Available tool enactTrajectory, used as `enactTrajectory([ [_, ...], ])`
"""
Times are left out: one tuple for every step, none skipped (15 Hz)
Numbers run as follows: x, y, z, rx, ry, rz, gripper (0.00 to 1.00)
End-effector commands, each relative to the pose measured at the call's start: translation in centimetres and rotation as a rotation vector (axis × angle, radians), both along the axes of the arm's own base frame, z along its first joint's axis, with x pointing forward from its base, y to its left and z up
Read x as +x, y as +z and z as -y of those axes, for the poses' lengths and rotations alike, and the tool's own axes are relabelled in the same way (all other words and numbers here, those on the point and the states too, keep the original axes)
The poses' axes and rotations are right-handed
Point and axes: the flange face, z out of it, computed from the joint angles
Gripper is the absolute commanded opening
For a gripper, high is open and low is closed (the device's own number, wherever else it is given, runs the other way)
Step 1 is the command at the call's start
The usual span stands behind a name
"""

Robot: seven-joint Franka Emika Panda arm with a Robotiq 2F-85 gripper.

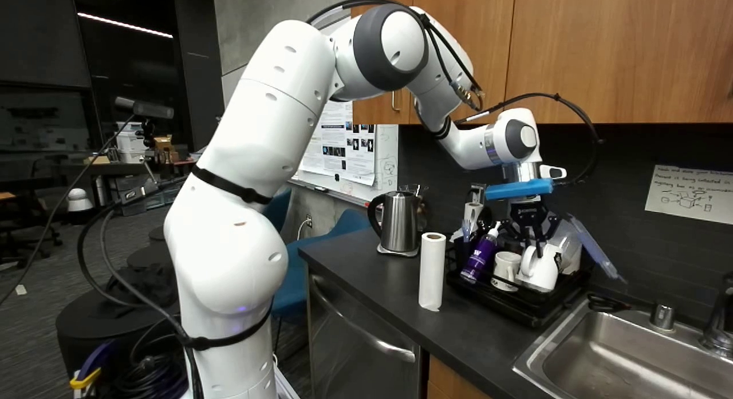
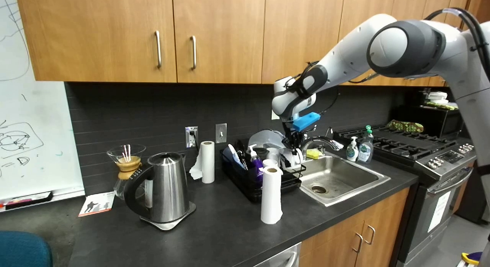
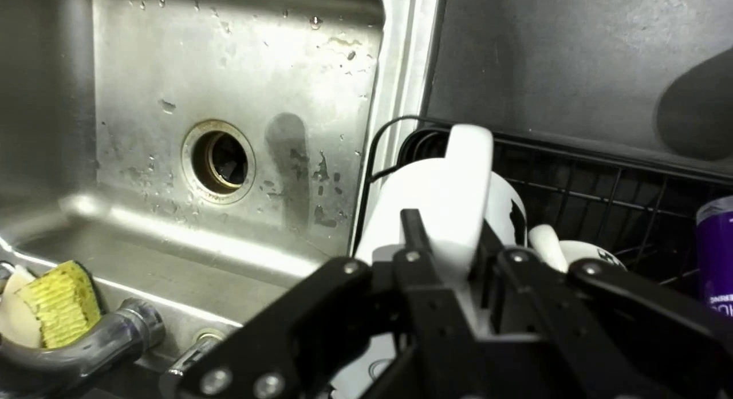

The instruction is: Remove a white mug from the dish drying rack and put it on the countertop

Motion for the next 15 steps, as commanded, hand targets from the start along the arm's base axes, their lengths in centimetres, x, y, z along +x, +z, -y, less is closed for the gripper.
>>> enactTrajectory([
  [-1.7,1.5,0.0,0.011,-0.018,-0.022,0.05],
  [-1.9,1.5,0.0,0.012,-0.022,-0.029,0.05],
  [-2.1,1.5,0.1,0.01,-0.03,-0.033,0.05],
  [-2.2,1.6,0.2,0.011,-0.035,-0.038,0.05],
  [-2.3,1.8,0.2,0.01,-0.04,-0.04,0.05],
  [-2.4,2.0,0.3,0.007,-0.047,-0.044,0.05],
  [-2.6,2.2,0.3,0.005,-0.052,-0.048,0.05],
  [-2.7,2.4,0.4,0.004,-0.058,-0.051,0.05],
  [-2.8,2.6,0.4,0.003,-0.063,-0.053,0.05],
  [-3.0,2.8,0.4,0.001,-0.068,-0.055,0.05],
  [-3.1,3.0,0.4,0.0,-0.074,-0.055,0.05],
  [-3.2,3.2,0.3,0.0,-0.076,-0.055,0.05],
  [-3.3,3.3,0.3,0.001,-0.081,-0.055,0.05],
  [-3.5,3.5,0.3,0.002,-0.084,-0.055,0.05],
  [-3.6,3.6,0.2,0.002,-0.09,-0.055,0.05],
])
